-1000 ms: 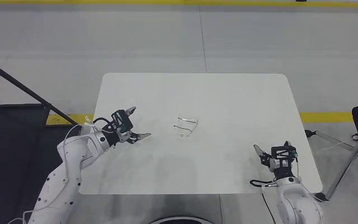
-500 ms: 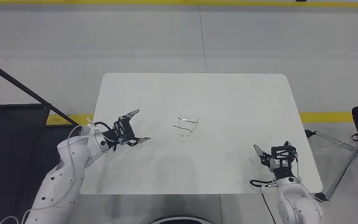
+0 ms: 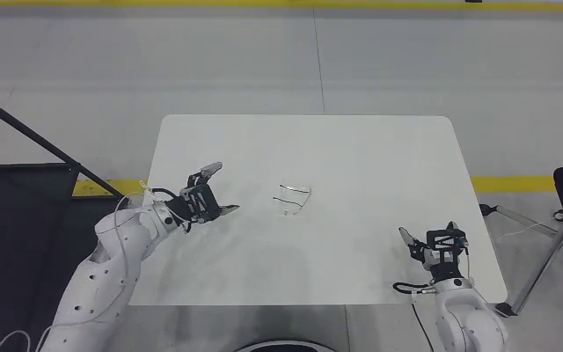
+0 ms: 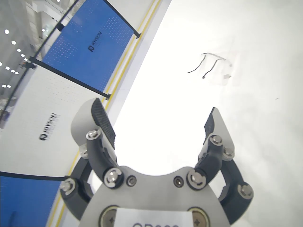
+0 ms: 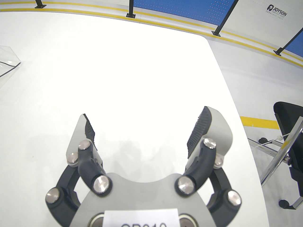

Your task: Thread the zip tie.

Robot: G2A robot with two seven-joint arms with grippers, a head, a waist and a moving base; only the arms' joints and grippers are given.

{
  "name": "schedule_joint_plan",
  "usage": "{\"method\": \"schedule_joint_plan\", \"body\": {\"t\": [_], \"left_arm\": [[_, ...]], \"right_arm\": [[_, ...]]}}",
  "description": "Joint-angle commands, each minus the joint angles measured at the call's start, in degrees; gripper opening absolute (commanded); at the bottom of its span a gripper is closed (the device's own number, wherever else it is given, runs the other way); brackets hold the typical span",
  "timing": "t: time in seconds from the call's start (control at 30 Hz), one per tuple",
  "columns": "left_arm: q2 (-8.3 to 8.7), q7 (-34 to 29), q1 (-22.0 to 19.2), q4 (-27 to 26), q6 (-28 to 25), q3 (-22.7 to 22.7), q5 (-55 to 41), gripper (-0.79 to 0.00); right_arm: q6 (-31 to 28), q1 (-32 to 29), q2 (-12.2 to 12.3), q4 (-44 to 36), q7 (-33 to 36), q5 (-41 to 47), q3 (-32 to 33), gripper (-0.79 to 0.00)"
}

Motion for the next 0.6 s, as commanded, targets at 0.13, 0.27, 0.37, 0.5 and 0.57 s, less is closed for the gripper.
{"method": "schedule_joint_plan", "body": {"t": [0.13, 0.27, 0.37, 0.5, 0.57], "left_arm": [[0.76, 14.05, -5.55, 5.98, 6.06, 4.88, 13.22, 0.0], [0.92, 20.86, -9.66, 9.96, 9.1, 7.81, 17.71, 0.0], [0.8, 24.22, -12.57, 12.61, 10.44, 10.08, 19.35, 0.0], [0.64, 23.82, -14.18, 14.12, 10.84, 11.31, 20.16, 0.0], [0.64, 23.82, -14.18, 14.12, 10.84, 11.31, 20.16, 0.0]], "right_arm": [[0.0, 0.0, 0.0, 0.0, 0.0, 0.0, 0.0, 0.0], [0.0, 0.0, 0.0, 0.0, 0.0, 0.0, 0.0, 0.0], [0.0, 0.0, 0.0, 0.0, 0.0, 0.0, 0.0, 0.0], [0.0, 0.0, 0.0, 0.0, 0.0, 0.0, 0.0, 0.0], [0.0, 0.0, 0.0, 0.0, 0.0, 0.0, 0.0, 0.0]]}}
